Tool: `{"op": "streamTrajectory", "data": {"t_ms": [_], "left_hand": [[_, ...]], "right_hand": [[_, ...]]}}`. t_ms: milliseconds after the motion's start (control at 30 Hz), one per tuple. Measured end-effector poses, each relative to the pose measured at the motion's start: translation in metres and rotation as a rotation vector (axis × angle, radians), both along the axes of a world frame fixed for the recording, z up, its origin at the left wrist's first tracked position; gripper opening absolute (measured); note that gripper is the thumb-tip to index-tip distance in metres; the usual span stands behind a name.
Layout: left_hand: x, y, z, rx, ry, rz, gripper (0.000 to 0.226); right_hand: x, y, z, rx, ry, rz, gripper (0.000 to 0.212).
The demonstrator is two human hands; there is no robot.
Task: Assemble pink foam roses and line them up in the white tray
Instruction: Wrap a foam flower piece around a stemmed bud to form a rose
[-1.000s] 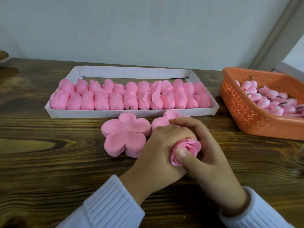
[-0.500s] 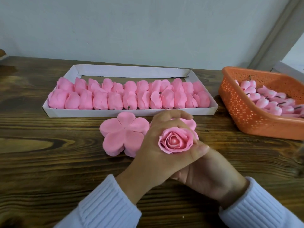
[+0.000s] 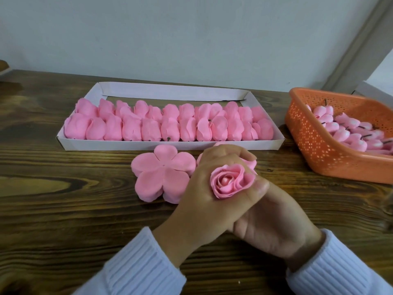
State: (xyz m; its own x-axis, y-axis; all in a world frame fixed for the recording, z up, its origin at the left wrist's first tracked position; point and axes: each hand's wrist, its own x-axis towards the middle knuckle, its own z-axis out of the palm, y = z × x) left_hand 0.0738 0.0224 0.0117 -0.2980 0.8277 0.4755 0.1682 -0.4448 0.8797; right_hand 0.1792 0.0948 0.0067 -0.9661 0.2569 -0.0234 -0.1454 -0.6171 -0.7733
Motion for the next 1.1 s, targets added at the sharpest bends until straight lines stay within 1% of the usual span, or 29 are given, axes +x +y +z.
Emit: {"op": "streamTrajectory", "data": {"t_ms": [67, 133, 200, 267, 333, 467, 533, 633, 700, 800, 867, 900, 967, 1033, 1100], "left_hand": [[0.0007, -0.0004, -0.0002, 0.010, 0.020, -0.011, 0.018], [0.0003, 0.0010, -0.0009, 0.042, 0.058, -0.016, 0.018], [-0.0008, 0.0033, -0.0032, 0.075, 0.101, -0.009, 0.027], [-0.0008, 0.0057, -0.0055, 0.101, 0.132, 0.027, 0.029], [0.0000, 0.0071, -0.0064, 0.145, 0.145, 0.068, 0.024], [0.0010, 0.0074, -0.0067, 0.231, 0.183, 0.095, 0.010], [0.0006, 0.0064, -0.0058, 0.225, 0.145, 0.085, 0.008], [0.0002, 0.0049, -0.0043, 0.182, 0.058, 0.068, 0.015], [0.0003, 0.0045, -0.0036, 0.142, 0.034, 0.052, 0.018], [0.0012, 0.0047, -0.0051, 0.113, 0.094, 0.053, 0.024], [0.0014, 0.0041, -0.0058, 0.116, 0.131, 0.089, 0.026], [0.0011, 0.0040, -0.0062, 0.118, 0.139, 0.111, 0.033], [0.0007, 0.0032, -0.0080, 0.136, 0.159, 0.170, 0.046], [0.0009, 0.0025, -0.0082, 0.159, 0.147, 0.226, 0.049], [0.0005, 0.0030, -0.0086, 0.192, 0.148, 0.291, 0.048]], "right_hand": [[0.0013, 0.0002, -0.0007, 0.007, -0.013, -0.019, 0.041], [0.0029, -0.0007, -0.0010, 0.011, 0.011, -0.044, 0.033], [0.0051, -0.0007, -0.0013, -0.030, 0.033, -0.074, 0.027], [0.0063, -0.0006, -0.0009, -0.065, 0.055, -0.092, 0.030], [0.0067, -0.0009, -0.0007, -0.084, 0.066, -0.107, 0.037], [0.0051, -0.0013, -0.0005, -0.146, 0.126, -0.056, 0.034], [0.0030, -0.0018, 0.0012, -0.133, 0.107, -0.019, 0.035], [0.0034, 0.0009, 0.0003, -0.071, 0.014, -0.015, 0.044], [0.0046, 0.0017, -0.0016, -0.053, 0.024, -0.013, 0.047], [0.0046, 0.0001, -0.0037, -0.002, 0.057, -0.091, 0.053], [0.0038, 0.0001, -0.0037, -0.040, 0.089, -0.147, 0.061], [0.0031, 0.0002, -0.0031, -0.069, 0.123, -0.173, 0.061], [0.0025, -0.0001, -0.0010, -0.099, 0.188, -0.211, 0.052], [0.0015, -0.0012, 0.0009, -0.102, 0.245, -0.227, 0.047], [0.0011, -0.0006, 0.0008, -0.065, 0.230, -0.308, 0.048]]}}
